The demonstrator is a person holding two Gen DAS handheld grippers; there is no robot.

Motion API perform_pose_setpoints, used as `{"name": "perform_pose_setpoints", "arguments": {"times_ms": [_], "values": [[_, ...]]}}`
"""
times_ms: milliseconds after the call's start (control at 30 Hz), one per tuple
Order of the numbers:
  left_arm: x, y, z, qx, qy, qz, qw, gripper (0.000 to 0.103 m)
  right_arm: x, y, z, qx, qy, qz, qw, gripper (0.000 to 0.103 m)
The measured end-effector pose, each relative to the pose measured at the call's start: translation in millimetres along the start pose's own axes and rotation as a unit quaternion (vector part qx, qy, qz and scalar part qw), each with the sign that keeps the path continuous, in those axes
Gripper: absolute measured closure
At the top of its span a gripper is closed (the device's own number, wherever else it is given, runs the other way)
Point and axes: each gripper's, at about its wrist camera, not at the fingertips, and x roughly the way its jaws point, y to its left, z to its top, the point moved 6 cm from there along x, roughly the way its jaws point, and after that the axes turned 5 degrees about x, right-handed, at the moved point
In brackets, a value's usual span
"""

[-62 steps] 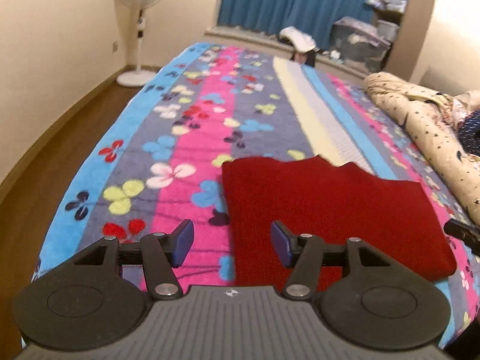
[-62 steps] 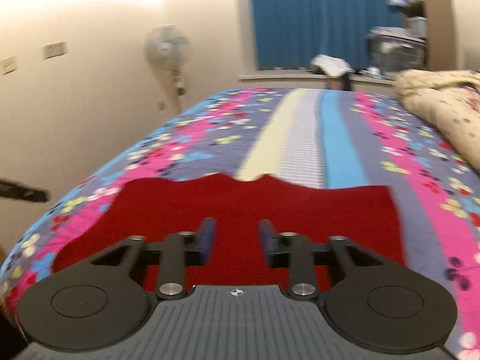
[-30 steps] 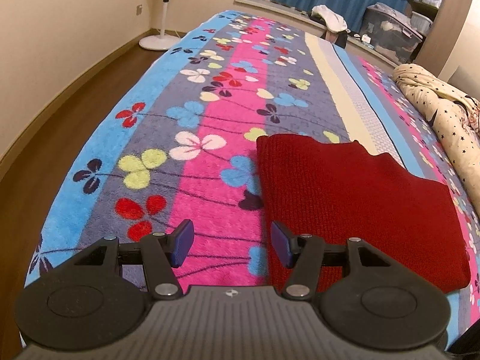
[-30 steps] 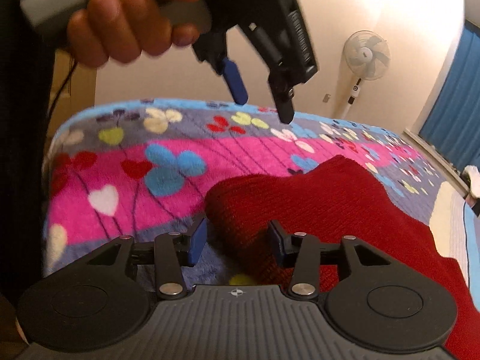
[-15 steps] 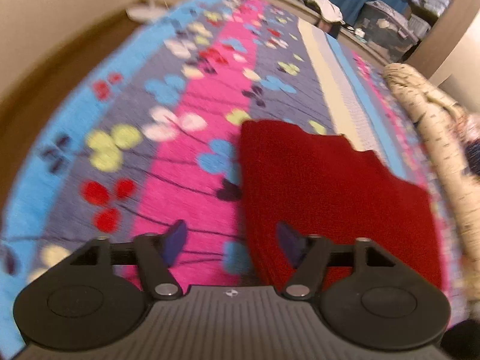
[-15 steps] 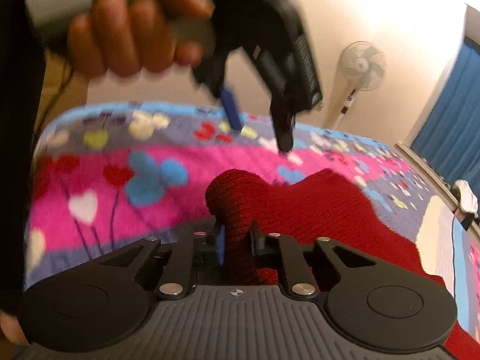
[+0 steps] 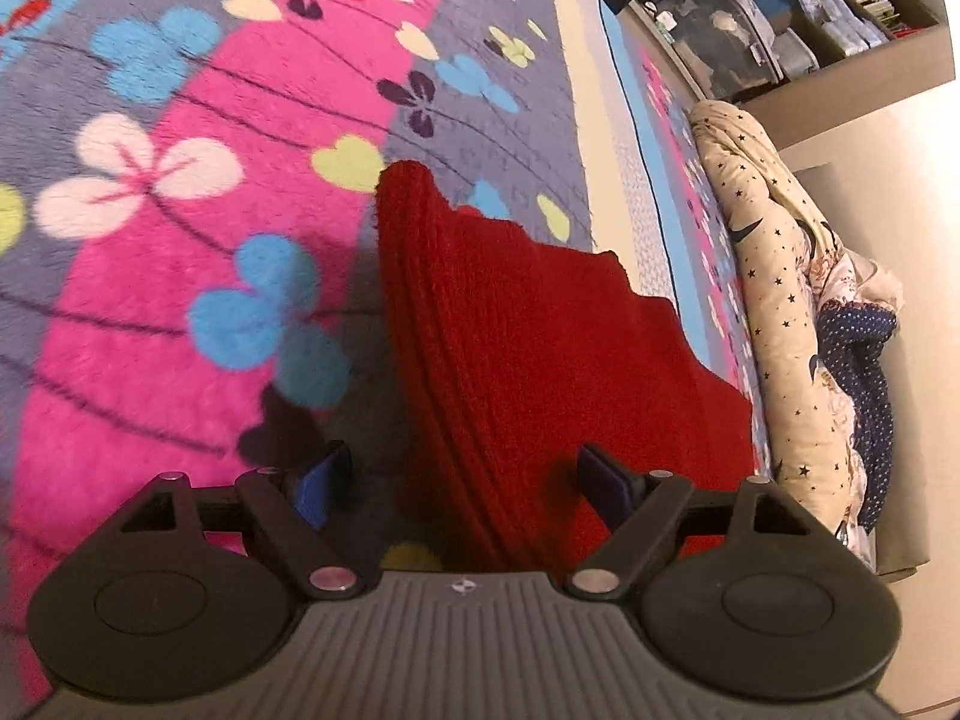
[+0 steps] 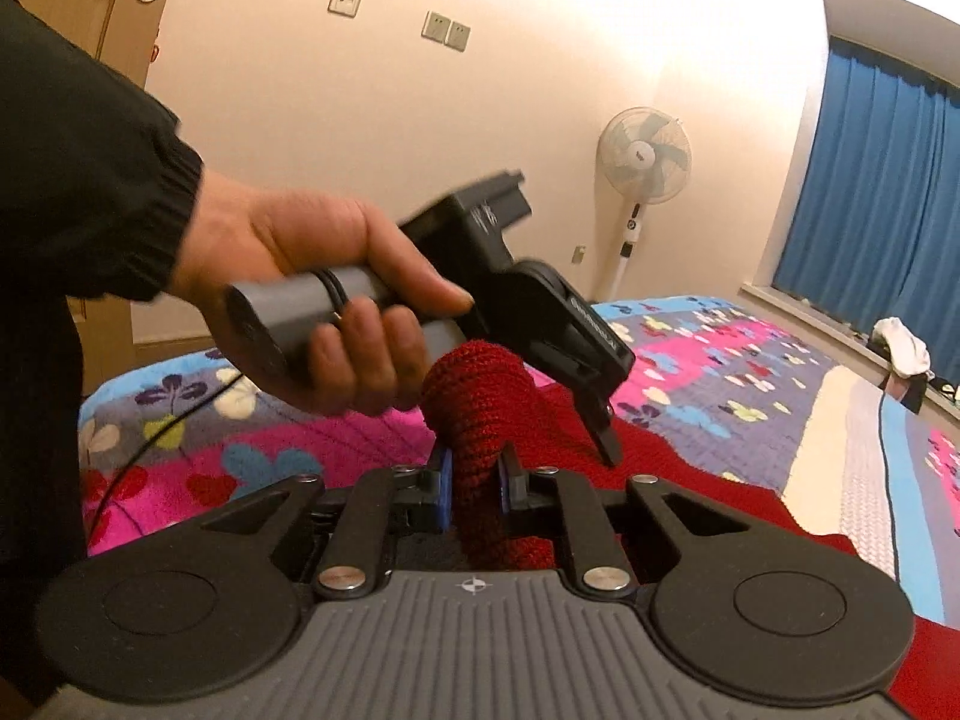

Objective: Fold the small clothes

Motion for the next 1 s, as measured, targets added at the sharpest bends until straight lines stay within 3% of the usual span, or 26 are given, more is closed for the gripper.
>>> {"name": "perform_pose_setpoints", "arguments": {"times_ms": [67,167,267,433,567,667,800,900,1000], "values": [[9,-6,1,0.012,0.005,-0.006,0.9999,0.021,-1,-2,1,0.008,-0.002,0.001,1.000,0.089],[13,-15,0,0.036,0.003,-0.011,0.9993,0.062,0,0,3,0.012,-0.007,0.004,1.000,0.089],[-4,-26,-1,0.068,-0.022,-0.012,0.9974,0.072,0,3,7,0.010,-0.010,0.013,1.000,0.089],[-76,-40,-3,0.068,-0.095,-0.034,0.9926,0.075,-20,18,47,0.004,-0.054,0.043,0.998,0.089],[-143,-47,-16,0.060,-0.167,-0.032,0.9836,0.076,-47,20,83,0.092,-0.095,0.091,0.987,0.089],[-141,-46,-35,0.053,-0.179,-0.002,0.9825,0.076,-55,11,80,0.172,-0.078,0.107,0.976,0.089],[-120,-53,-51,0.042,-0.175,0.044,0.9827,0.076,-58,-15,45,0.236,-0.017,0.061,0.970,0.090],[-115,-92,-52,0.097,-0.194,0.033,0.9755,0.076,-79,-44,27,0.302,-0.016,0.024,0.953,0.090],[-92,-154,-52,0.138,-0.204,0.012,0.9691,0.076,-114,-74,15,0.351,-0.036,-0.043,0.935,0.090]]}}
